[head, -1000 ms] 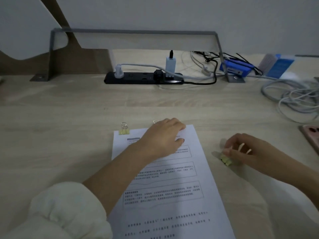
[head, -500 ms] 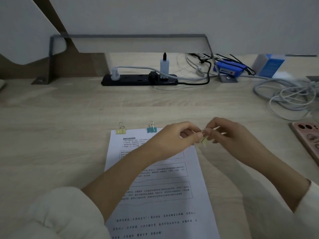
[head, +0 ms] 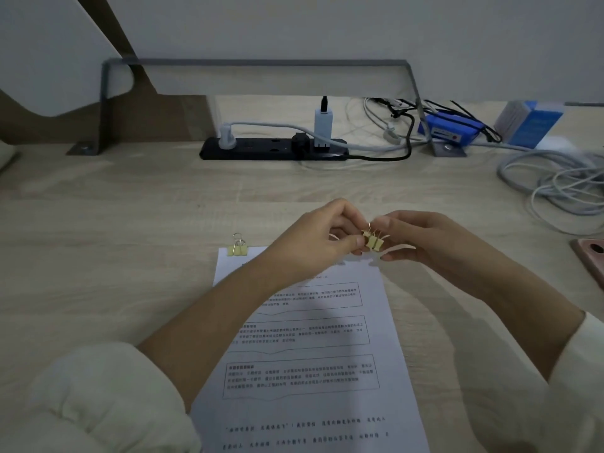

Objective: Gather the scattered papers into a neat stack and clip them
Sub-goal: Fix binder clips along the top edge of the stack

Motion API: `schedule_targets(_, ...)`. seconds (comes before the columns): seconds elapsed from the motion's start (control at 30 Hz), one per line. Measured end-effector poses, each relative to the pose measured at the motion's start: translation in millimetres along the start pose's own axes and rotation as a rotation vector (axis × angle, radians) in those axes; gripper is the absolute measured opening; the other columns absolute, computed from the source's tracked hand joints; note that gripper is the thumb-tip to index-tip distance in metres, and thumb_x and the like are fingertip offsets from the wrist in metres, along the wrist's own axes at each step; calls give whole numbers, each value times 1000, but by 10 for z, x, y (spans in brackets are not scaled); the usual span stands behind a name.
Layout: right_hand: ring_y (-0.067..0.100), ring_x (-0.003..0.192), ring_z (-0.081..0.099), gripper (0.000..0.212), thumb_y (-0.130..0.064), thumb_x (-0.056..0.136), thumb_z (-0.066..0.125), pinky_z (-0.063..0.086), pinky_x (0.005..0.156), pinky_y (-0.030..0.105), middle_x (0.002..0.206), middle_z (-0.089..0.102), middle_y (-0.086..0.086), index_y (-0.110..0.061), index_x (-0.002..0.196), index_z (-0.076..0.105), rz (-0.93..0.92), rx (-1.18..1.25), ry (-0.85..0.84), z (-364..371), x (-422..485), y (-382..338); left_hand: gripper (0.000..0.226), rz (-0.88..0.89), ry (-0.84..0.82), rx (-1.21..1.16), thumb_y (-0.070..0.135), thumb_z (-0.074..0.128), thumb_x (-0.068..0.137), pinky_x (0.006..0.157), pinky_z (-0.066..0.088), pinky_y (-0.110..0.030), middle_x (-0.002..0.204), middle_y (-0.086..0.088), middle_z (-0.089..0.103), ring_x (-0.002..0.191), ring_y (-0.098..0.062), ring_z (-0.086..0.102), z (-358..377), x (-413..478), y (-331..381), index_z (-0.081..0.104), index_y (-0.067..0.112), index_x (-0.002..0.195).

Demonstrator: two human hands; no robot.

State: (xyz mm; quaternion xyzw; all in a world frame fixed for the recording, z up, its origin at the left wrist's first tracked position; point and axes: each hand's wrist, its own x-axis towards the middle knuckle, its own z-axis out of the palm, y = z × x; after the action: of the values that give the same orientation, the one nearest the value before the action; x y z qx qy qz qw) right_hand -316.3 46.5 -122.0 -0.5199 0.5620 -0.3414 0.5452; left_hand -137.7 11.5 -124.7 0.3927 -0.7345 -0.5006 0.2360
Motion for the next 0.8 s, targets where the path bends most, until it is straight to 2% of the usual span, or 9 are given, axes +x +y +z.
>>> schedule_targets(0.13, 13, 85, 64, 44, -39, 76, 60, 53, 79, 22, 93, 70, 9, -1, 97, 68, -55, 12, 100, 19, 148, 3, 19, -40, 31, 149, 17, 59, 88, 90, 46, -28, 96, 13, 63, 100, -11, 60, -136, 53, -48, 51, 23, 104)
schedule_targets(0.2, 15, 85, 64, 44, -40, 74, 62, 54, 81, 22, 96, 70, 15, -1, 94, 68, -65, -17, 156, 8, 227, 8, 25, -57, 31, 442, 25, 56, 90, 94, 40, -25, 113, 10, 58, 111, -9, 52, -198, 107, -98, 51, 23, 114)
schedule_targets(0.27, 14, 82, 63, 36, -34, 80, 63, 53, 77, 17, 98, 70, 16, -1, 93, 67, -69, -74, 180, -4, 298, 12, 31, -112, -48, 730, 32, 49, 92, 93, 33, -27, 127, 6, 50, 120, -12, 43, -228, 174, -151, 50, 23, 121)
schedule_targets(0.33, 12, 78, 62, 29, -32, 82, 64, 51, 72, 14, 93, 70, 14, -4, 90, 67, -78, -163, 188, -11, 356, 17, 32, -168, -126, 821, 37, 48, 91, 90, 34, -28, 129, 4, 46, 117, -15, 45, -230, 244, -184, 53, 24, 120)
schedule_targets(0.47, 12, 77, 62, 29, -31, 80, 66, 49, 76, 20, 87, 70, 11, -3, 89, 67, -93, -285, 156, -16, 474, 29, 32, -267, -214, 790, 43, 57, 85, 82, 45, -32, 110, 3, 58, 99, -17, 56, -243, 391, -197, 58, 21, 107)
schedule_targets(0.57, 13, 78, 62, 26, -29, 81, 66, 49, 78, 21, 87, 70, 11, -4, 84, 67, -79, -327, 105, -24, 557, 27, 38, -331, -317, 751, 44, 61, 82, 70, 41, -29, 89, 3, 59, 81, -17, 54, -265, 504, -193, 63, 12, 102)
schedule_targets(0.63, 14, 78, 62, 24, -29, 81, 66, 49, 77, 21, 86, 69, 11, -5, 81, 66, -70, -329, 71, -36, 604, 28, 41, -373, -368, 689, 43, 62, 81, 74, 41, -29, 94, 2, 59, 87, -17, 55, -293, 566, -192, 65, 9, 104)
schedule_targets(0.73, 16, 78, 62, 34, -35, 73, 66, 51, 78, 23, 83, 69, 11, -2, 81, 66, -64, -314, 2, -44, 645, 13, 26, -407, -440, 599, 42, 62, 83, 81, 40, -27, 101, 6, 57, 98, -16, 53, -349, 600, -189, 63, 19, 95)
schedule_targets(0.8, 13, 75, 63, 35, -32, 74, 65, 51, 73, 16, 79, 68, 8, 2, 83, 65, -57, -313, -50, -40, 668, -11, 21, -399, -468, 530, 39, 61, 85, 88, 40, -27, 108, 6, 58, 104, -14, 52, -383, 594, -187, 62, 20, 95)
